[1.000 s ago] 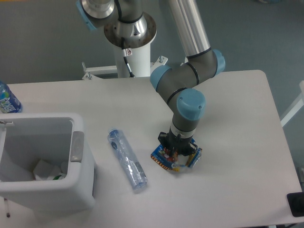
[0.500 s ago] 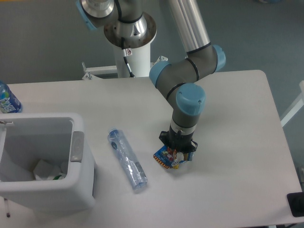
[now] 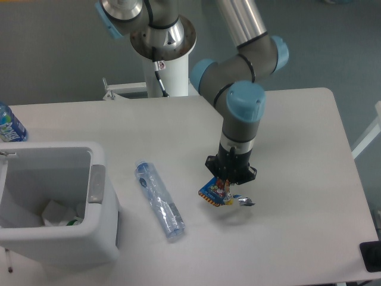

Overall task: Place the trash in the trash can
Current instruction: 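Lift the wrapper and carry it over the white trash bin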

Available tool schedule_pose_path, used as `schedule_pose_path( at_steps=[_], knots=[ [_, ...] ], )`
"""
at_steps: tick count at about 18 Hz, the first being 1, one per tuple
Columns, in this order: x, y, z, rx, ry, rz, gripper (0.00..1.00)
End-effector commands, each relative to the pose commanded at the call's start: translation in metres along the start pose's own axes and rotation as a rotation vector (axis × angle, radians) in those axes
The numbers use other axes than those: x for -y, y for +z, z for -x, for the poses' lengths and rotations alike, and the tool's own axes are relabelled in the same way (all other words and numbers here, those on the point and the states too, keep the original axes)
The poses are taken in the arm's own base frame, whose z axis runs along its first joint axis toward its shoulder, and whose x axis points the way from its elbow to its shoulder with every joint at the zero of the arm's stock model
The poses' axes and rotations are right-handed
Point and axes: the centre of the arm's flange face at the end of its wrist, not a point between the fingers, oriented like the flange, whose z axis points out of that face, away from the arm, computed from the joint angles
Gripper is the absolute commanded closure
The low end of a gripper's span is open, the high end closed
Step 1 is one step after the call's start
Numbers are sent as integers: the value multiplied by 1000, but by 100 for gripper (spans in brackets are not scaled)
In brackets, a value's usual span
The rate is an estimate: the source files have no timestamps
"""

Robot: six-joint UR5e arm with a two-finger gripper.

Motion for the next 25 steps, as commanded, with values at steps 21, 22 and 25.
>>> schedule_pose_path(
  at_steps=[21,22,25],
  knots=[
    [187,-184,-162,-110,-158,-429,100],
    [189,-179,-176,-119,-112,-423,100],
    [192,-164,-217,-141,27,-403,100]
  ],
)
